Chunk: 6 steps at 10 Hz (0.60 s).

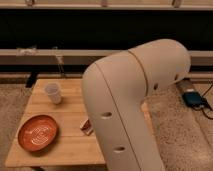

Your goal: Push the eraser across the table

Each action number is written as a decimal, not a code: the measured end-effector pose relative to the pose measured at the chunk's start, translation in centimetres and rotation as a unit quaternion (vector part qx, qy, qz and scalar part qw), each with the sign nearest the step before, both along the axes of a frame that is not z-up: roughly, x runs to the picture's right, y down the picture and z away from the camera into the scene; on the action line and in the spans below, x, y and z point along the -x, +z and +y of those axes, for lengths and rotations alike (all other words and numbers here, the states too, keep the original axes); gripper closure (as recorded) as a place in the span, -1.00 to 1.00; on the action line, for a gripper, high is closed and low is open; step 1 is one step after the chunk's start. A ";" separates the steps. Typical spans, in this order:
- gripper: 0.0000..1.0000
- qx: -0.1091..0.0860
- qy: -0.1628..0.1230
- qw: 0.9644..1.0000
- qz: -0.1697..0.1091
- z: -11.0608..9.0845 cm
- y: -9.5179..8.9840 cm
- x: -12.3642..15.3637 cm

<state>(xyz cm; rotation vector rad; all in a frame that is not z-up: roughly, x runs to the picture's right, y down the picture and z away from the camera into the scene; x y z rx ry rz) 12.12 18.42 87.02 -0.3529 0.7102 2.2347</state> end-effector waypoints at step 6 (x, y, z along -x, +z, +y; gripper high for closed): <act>1.00 -0.025 -0.007 1.000 0.003 -2.4 1.6 -1.3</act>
